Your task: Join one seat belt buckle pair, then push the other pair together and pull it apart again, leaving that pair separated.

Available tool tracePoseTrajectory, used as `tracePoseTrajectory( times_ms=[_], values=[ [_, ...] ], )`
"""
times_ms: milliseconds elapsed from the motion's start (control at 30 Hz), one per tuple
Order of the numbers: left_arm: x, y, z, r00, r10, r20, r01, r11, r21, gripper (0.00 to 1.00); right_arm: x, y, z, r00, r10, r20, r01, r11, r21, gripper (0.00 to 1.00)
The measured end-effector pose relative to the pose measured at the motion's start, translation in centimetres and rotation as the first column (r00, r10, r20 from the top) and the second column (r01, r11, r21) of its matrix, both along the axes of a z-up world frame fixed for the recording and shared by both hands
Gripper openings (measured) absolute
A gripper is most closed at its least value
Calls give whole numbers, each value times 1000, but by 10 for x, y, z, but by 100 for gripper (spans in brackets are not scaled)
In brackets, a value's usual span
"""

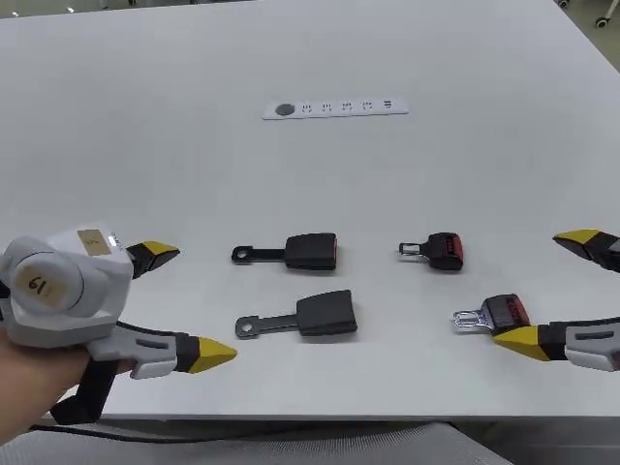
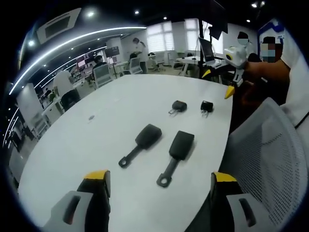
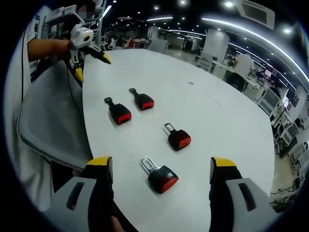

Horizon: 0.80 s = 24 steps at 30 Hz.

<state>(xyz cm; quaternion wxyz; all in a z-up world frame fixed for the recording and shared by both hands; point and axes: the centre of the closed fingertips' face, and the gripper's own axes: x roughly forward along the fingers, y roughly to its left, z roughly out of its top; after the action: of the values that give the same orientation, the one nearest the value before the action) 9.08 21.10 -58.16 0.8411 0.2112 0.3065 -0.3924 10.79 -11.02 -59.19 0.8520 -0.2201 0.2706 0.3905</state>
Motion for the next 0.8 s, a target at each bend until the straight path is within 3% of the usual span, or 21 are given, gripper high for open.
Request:
tracePoseTrajectory(
  times_ms=[67, 167, 367, 567, 800],
  values=[
    [1, -2, -1, 1000, -8, -1, 8, 1000, 13, 85, 0, -1, -2, 1000, 10, -13, -10, 1000, 3, 79],
    [6, -9, 2, 1000, -8, -9, 8, 1000, -11, 81, 1, -2, -3, 999, 41, -4, -41, 999, -25, 74],
    [13, -25, -5, 997, -83, -9, 83, 996, 13, 74, 1, 0, -6, 996, 91, -8, -91, 995, -46, 67],
    [10, -48, -11, 986, -163, -36, 163, 987, -2, 61, 4, 2, -14, 988, 148, -32, -150, 986, -71, 62],
    [15, -67, -32, 966, -250, -67, 253, 966, 47, 55, 1, 11, -28, 967, 241, -83, -248, 964, -99, 54]
  ],
)
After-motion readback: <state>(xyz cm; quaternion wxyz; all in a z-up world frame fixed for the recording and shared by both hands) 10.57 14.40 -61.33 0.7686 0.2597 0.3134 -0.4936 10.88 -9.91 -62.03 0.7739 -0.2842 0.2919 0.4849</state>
